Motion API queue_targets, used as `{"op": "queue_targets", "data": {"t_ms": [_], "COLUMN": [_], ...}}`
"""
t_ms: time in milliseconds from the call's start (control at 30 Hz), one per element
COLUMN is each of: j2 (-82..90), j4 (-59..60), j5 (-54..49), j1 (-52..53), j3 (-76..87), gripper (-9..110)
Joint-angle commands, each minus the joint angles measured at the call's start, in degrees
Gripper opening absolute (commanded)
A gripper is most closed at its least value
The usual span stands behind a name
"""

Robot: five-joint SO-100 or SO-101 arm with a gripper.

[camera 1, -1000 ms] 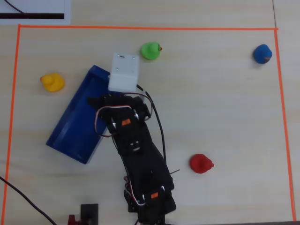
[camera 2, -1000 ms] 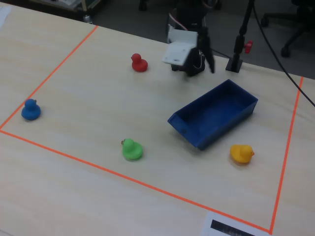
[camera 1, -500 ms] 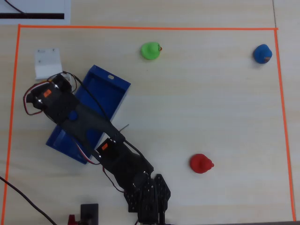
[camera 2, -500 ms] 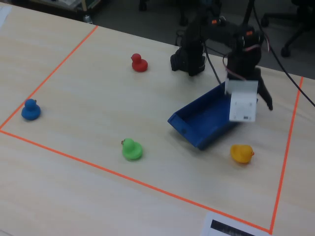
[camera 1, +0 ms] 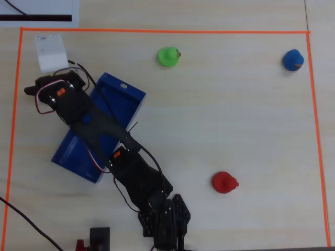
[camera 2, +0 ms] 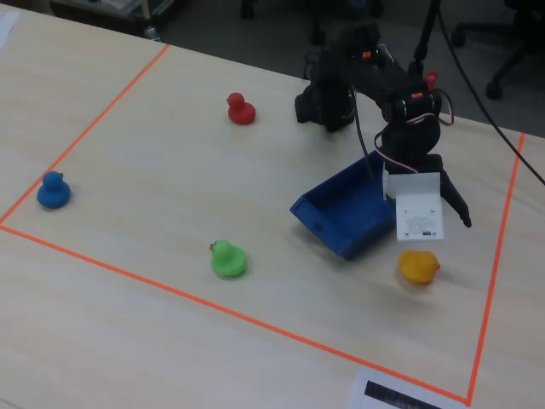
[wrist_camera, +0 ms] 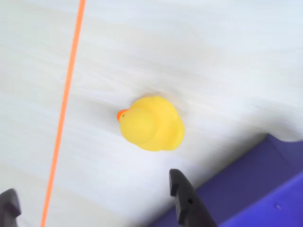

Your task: Grasp yellow duck and put it into box.

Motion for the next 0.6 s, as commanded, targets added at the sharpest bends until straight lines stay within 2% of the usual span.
{"op": "queue_targets", "data": {"t_ms": [0,567], "j2": [0.9,-5.9], "j4": [-5.3,-11.9], "j5": [-0.1,2.1], "j1": [0.0,-0.4], "j3": [3.1,4.9], "gripper": [43,42]}}
